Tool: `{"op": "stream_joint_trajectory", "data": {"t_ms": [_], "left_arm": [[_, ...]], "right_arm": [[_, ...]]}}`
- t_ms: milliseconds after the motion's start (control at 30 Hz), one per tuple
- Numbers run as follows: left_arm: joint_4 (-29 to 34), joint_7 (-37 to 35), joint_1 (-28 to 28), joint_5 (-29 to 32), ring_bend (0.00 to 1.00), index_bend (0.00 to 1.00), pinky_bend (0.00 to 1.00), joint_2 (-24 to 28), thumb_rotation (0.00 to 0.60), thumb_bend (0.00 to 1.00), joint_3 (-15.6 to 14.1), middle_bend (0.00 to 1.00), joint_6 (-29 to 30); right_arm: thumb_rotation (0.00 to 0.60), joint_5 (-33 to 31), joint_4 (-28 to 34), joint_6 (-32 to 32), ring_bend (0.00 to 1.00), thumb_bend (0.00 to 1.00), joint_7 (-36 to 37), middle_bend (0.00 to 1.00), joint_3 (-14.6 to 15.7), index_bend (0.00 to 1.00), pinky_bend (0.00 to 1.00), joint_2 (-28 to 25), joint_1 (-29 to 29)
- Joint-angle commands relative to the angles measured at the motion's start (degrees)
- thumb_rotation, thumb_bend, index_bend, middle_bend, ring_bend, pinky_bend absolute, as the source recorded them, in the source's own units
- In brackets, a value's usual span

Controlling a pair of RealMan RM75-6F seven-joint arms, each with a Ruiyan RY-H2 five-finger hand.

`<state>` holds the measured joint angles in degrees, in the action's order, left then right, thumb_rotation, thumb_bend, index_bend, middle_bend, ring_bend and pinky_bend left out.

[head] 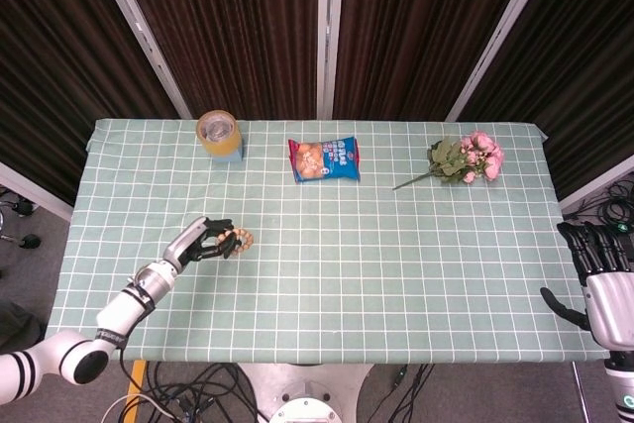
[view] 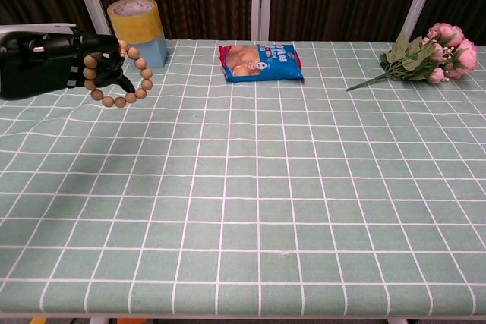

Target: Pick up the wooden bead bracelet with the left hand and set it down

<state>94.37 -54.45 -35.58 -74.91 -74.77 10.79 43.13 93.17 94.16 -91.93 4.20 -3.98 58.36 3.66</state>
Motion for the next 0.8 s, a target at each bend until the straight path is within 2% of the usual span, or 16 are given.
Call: {"op": "stream_joint_trajectory", "data": {"t_ms": [33, 200, 367, 633, 800], "left_arm": [[0.1, -0.1, 0.1, 0.3, 0.4, 0.66, 0.07, -0.1, 0.418, 0.49, 0.1, 0.73, 0.1], [0.2, -0.5, 0.2, 0.3, 0.4, 0.66, 0.07, 0.0, 0.361, 0.49, 0.2, 0.73, -0.1], [0.1, -1.0, 0.4, -0.2, 0.4, 0.66, 0.07, 0.0, 0.274, 0.49, 0.1, 0.73, 0.1], [0.1, -1.4, 0.5, -1.0, 0.4, 0.66, 0.07, 0.1, 0.273, 0.51, 0.0, 0.73, 0.2], [0.2, -1.3, 0.6, -0.9, 0.4, 0.66, 0.07, 0.2, 0.291, 0.56, -0.1, 0.73, 0.3]], "right_arm": [[0.6, 0.0, 0.0, 0.0, 0.0, 0.1, 0.0, 0.11, 0.0, 0.0, 0.0, 0.0, 0.0], [0.6, 0.0, 0.1, -0.1, 0.0, 0.1, -0.1, 0.11, 0.0, 0.0, 0.0, 0.0, -0.1], [0.6, 0.1, 0.2, -0.2, 0.0, 0.1, -0.2, 0.11, 0.1, 0.0, 0.0, -0.1, -0.2], [0.6, 0.3, 0.5, -0.5, 0.0, 0.1, -0.5, 0.11, 0.1, 0.0, 0.0, -0.2, -0.3], [0.6, 0.5, 0.5, -0.8, 0.0, 0.1, -0.5, 0.11, 0.1, 0.0, 0.0, -0.2, -0.4]]}}
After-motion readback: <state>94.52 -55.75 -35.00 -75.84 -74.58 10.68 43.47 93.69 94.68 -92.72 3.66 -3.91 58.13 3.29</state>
